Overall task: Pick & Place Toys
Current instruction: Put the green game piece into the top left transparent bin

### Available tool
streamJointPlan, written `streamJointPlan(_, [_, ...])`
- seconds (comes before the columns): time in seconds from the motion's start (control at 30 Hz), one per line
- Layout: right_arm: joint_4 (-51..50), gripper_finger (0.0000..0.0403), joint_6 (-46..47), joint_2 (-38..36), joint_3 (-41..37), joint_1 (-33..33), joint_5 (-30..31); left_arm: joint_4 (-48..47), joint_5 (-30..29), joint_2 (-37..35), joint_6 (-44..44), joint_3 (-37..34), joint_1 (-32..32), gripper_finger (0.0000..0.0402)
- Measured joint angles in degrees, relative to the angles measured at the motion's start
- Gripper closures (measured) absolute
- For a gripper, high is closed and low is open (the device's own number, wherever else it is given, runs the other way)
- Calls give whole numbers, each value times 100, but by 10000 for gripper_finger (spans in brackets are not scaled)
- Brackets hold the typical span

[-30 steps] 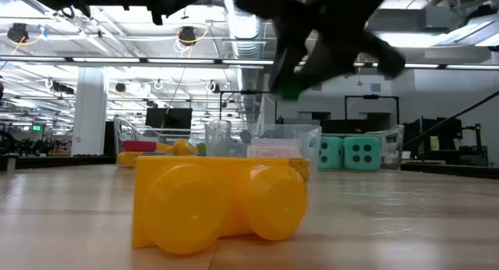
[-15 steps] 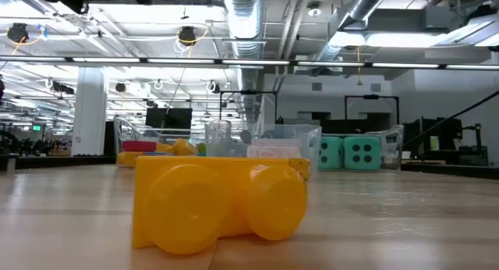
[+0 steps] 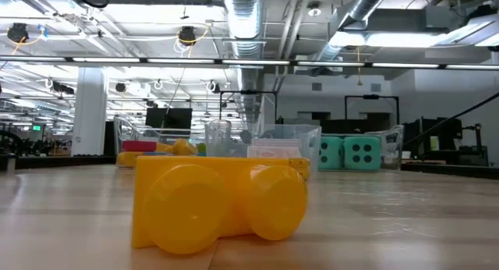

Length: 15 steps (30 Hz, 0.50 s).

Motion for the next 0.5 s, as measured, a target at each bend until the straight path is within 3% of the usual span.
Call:
streamJointPlan(0.13, [879,311,-935,78,0,-25,-128,830,-387,417,110,7,-149,153])
streamJointPlan(0.3, [2384,311,-3094,142,-132,-87,-756,885,-796,707,329,2,-222,153])
streamJointPlan(0.4, [2440,311,-3731,208,-168,-111,-1117,890,-841,725,330,2,-222,153])
streamJointPlan(0.5, [2138,312,-3753,115,-151,-160,-1032,935,-846,725,330,2,-284,153])
